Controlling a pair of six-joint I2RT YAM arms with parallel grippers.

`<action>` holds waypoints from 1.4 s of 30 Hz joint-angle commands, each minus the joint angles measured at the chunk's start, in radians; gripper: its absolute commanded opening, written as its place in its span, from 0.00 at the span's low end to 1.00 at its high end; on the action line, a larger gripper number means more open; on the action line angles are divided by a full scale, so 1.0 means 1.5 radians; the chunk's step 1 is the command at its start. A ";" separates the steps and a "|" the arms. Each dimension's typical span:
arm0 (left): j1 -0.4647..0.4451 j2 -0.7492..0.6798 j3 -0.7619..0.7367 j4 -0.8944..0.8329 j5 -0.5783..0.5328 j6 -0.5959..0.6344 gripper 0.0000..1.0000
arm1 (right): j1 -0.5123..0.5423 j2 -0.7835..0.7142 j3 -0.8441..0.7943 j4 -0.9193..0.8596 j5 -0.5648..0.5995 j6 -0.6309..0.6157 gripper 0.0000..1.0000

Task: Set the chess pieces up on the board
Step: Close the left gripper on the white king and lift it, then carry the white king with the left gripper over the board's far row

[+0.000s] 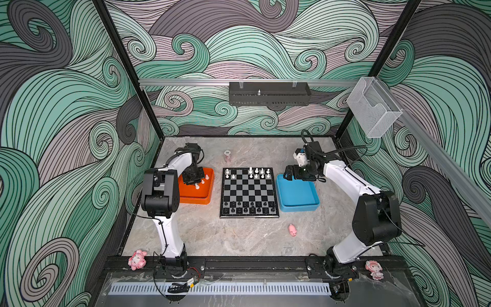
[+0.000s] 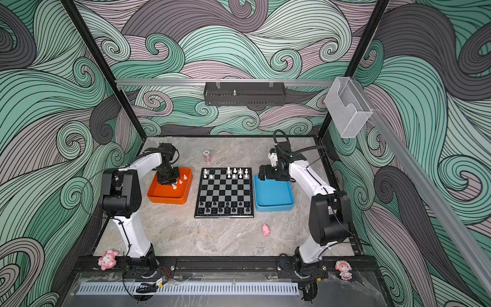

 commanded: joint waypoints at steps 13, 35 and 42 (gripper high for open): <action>-0.023 -0.072 0.050 -0.088 -0.052 0.014 0.15 | -0.004 -0.031 -0.011 0.002 -0.001 -0.001 0.99; -0.205 0.047 0.369 -0.187 -0.046 0.023 0.15 | -0.002 -0.069 -0.020 0.007 -0.004 0.009 0.99; -0.263 0.129 0.468 -0.205 -0.042 0.025 0.15 | -0.001 -0.062 -0.018 0.007 -0.008 0.005 0.99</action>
